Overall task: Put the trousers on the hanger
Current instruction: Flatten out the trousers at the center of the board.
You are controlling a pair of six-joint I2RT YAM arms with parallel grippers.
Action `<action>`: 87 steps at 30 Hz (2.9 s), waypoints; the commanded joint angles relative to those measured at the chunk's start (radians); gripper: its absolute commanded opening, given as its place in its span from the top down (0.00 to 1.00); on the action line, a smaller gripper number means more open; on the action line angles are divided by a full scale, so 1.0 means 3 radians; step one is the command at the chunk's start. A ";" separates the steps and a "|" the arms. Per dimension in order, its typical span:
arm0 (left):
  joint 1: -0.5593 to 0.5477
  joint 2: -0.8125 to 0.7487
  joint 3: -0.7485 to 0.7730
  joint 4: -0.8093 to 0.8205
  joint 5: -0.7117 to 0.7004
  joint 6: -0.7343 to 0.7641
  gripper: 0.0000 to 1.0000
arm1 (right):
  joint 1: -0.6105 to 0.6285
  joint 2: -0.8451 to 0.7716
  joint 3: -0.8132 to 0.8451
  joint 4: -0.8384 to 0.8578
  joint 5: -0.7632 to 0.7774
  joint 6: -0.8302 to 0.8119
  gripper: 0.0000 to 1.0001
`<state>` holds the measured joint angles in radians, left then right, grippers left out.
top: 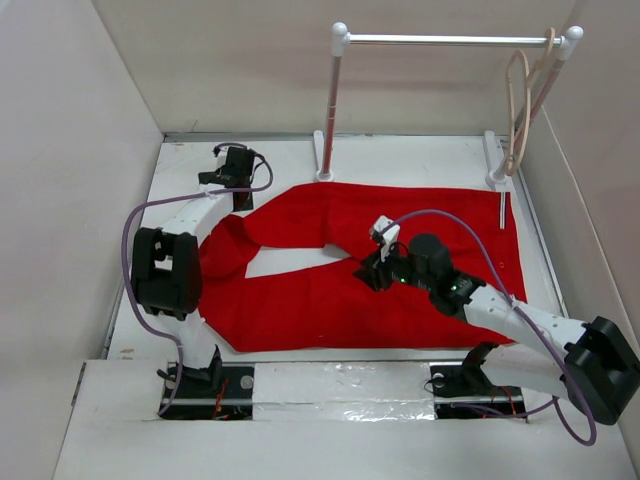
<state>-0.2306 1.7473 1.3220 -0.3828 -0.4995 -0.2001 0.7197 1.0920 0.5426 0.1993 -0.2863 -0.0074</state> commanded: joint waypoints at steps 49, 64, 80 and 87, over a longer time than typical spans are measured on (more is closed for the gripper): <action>-0.1982 -0.0400 -0.1211 0.0391 0.0756 -0.0862 0.71 | -0.0052 -0.0132 0.0098 -0.0035 0.0269 -0.0031 0.77; -0.1993 -0.2795 -0.2319 0.0249 -0.0151 -0.2584 0.67 | 0.0010 -0.0163 0.0032 0.0051 0.0331 -0.0037 0.85; -0.2105 -0.2726 -0.3036 -0.0427 -0.0441 -0.4037 0.59 | 0.0040 -0.0204 -0.0004 0.0031 0.0377 -0.0057 0.89; -0.2105 -0.2435 -0.2970 -0.0437 -0.0661 -0.4129 0.59 | 0.0040 -0.0127 -0.0004 0.0062 0.0346 -0.0062 0.87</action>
<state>-0.8581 1.0027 0.4042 -0.4538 -0.5888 -1.3548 0.7219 1.0431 0.5400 0.1661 -0.1757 -0.0120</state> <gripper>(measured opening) 0.404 0.124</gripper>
